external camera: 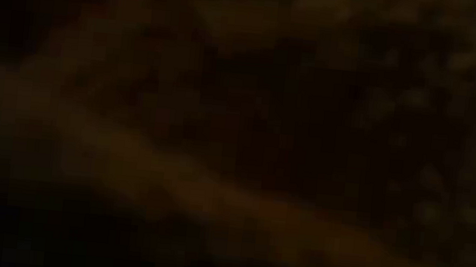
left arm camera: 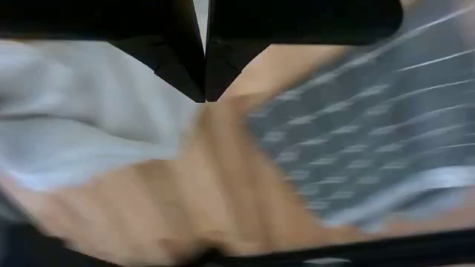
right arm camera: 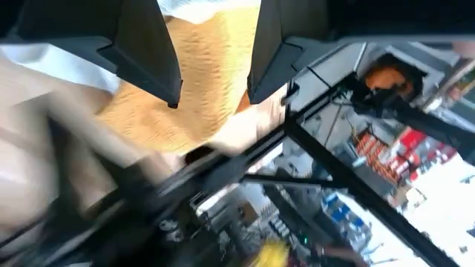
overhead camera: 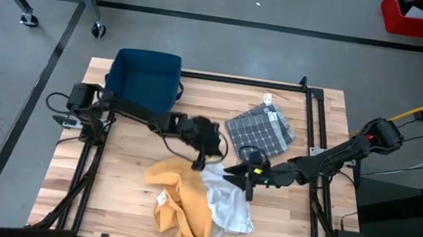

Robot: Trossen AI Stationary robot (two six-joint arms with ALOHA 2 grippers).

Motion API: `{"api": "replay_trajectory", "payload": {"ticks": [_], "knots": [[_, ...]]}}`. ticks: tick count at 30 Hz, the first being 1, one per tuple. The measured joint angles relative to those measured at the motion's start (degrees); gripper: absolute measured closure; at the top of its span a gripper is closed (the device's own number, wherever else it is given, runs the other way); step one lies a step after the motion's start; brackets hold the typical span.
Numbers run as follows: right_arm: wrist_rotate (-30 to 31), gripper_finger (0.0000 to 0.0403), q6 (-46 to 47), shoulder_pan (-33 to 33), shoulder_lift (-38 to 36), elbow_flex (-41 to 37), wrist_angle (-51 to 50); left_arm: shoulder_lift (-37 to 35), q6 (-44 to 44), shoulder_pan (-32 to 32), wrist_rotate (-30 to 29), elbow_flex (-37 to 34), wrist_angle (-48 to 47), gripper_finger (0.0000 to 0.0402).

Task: Fold towel
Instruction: Adjust the yellow and white towels to the bottom right of the table

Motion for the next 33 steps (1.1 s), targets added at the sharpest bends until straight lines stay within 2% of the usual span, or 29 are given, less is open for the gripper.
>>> {"api": "replay_trajectory", "payload": {"ticks": [2, 7, 15, 20, 24, 29, 33], "knots": [[-0.47, 0.0237, -0.04, 0.0, 2.9, 2.84, -2.96, -0.75, 0.98, 2.03, -1.8, 0.0, -0.01, 0.0399], [-3.87, 0.0237, -0.04, 0.0, 10.41, 9.74, -9.0, -1.06, 6.32, 6.83, -2.09, 0.0, 0.76, 0.0399], [-11.82, 0.0237, 0.32, 0.0, 21.52, 20.15, -9.77, -1.08, 7.37, 13.51, -2.04, 0.0, 0.66, 0.0399], [-17.26, 0.0237, 4.84, 0.0, 27.76, 25.08, -12.08, -1.11, 7.3, 16.22, -1.99, -0.02, -0.85, 0.0399], [-18.34, 0.0237, 8.95, 0.02, 31.89, 27.18, -19.18, -1.11, 6.54, 17.68, -1.93, -0.02, -1.77, 0.0399], [-18.85, 0.0237, 15.41, 0.0, 33.15, 27.41, -31.07, -1.11, 6.23, 17.89, -1.9, -0.02, -2.36, 0.0399], [-23.37, 0.0238, 17.16, -0.09, 32.64, 27.72, -39.17, -1.11, 9.1, 17.43, -1.09, -0.02, -2.37, 0.0399]]}}
